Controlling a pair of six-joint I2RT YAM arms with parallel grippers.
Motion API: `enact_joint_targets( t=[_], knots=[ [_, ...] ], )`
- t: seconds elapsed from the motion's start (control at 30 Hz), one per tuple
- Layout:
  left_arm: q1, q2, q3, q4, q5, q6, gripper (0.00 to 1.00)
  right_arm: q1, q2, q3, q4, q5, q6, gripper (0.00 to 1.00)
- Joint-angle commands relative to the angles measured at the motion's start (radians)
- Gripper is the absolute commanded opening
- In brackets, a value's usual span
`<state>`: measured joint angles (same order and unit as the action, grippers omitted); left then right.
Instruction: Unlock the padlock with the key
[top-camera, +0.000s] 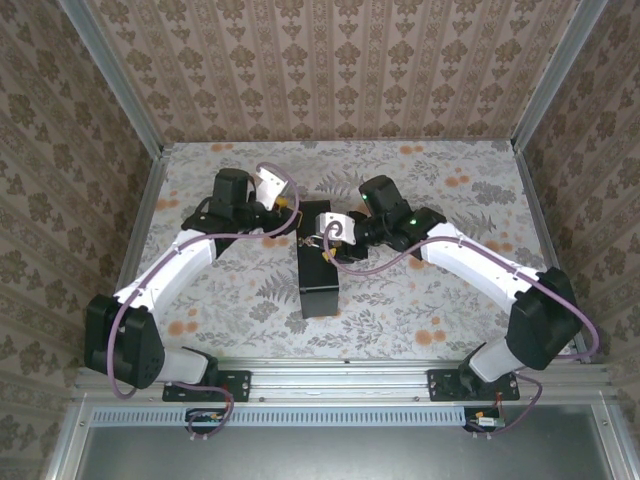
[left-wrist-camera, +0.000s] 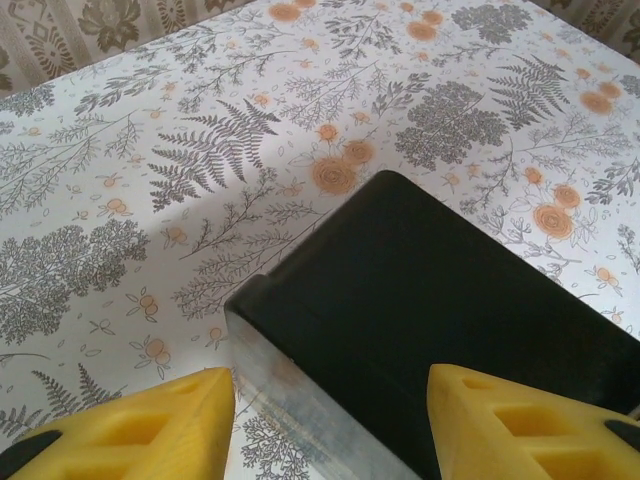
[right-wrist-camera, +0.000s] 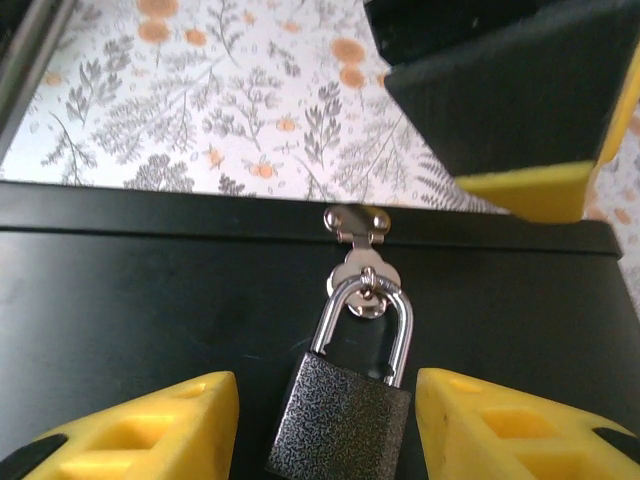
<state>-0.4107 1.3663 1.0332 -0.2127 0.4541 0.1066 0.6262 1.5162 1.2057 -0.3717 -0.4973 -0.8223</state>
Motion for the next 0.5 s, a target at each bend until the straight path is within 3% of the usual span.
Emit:
enact_joint_targets(
  t=[0.0,0.1,0.27,0.47],
  knots=[
    [-0.005,0.013,-0.020,-0.022,-0.011,-0.012,0.53,0.017,0.032,0.052,-0.103,0.066,-0.042,0.50],
    [-0.011,0.013,-0.028,-0.019,-0.005,0.010,0.53,0.023,0.055,0.075,-0.142,0.119,-0.048,0.49],
    [-0.018,0.019,-0.034,-0.021,0.017,0.039,0.51,0.018,0.093,0.104,-0.158,0.185,-0.027,0.38],
    [-0.022,0.013,-0.035,-0.042,0.041,0.074,0.50,0.000,0.097,0.113,-0.128,0.154,0.074,0.29]
  ],
)
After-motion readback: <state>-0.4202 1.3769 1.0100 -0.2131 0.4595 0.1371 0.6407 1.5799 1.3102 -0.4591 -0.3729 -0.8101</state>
